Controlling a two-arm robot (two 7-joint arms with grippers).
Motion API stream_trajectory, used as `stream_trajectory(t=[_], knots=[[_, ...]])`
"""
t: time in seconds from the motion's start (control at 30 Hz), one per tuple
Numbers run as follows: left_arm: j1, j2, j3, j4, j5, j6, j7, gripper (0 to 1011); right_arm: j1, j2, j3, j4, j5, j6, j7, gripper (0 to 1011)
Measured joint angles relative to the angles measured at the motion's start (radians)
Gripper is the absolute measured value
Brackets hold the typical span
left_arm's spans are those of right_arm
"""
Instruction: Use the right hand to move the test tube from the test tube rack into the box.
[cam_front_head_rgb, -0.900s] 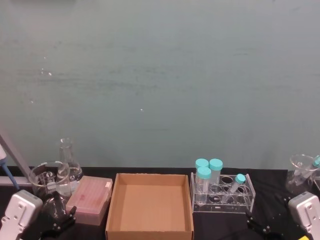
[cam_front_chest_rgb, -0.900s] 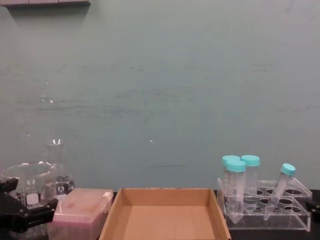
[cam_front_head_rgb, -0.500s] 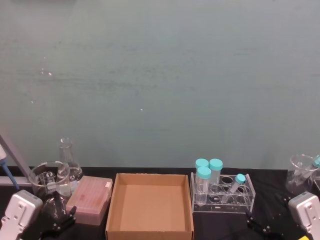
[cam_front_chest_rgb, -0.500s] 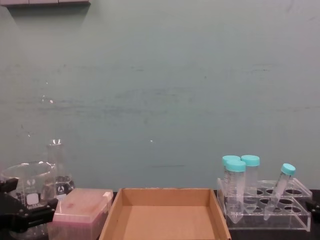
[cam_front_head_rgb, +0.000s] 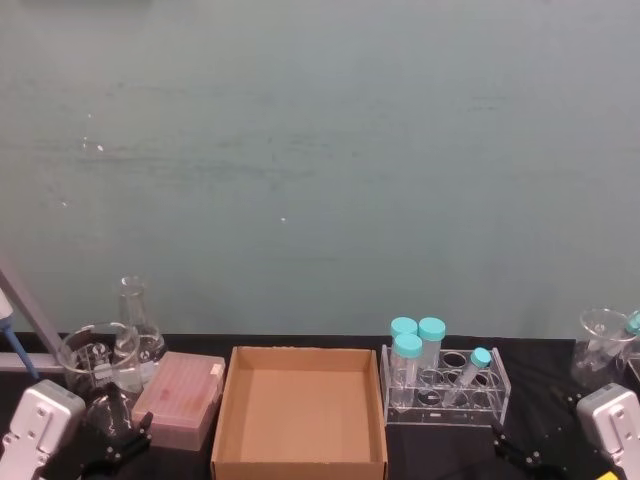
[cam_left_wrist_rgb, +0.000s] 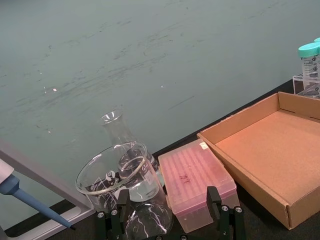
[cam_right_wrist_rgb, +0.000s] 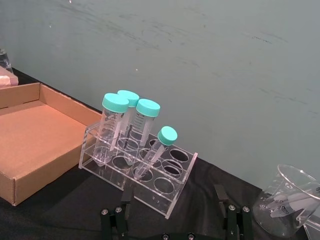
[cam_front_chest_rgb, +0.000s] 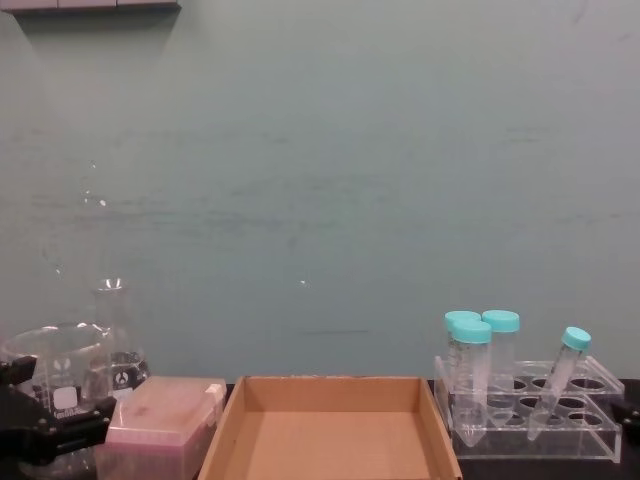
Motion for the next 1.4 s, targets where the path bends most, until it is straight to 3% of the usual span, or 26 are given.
stream_trajectory(t=[1.07,1.4], knots=[[0.000,0.000,0.000,0.000,0.000,0.000,0.000,1000,-0.001,-0.001,0.002,0.000,-0.001,0.000,0.002,1003],[0.000,0.000,0.000,0.000,0.000,0.000,0.000,1000,0.032,-0.036,0.025,0.058,0.008,-0.074,0.076,1003]])
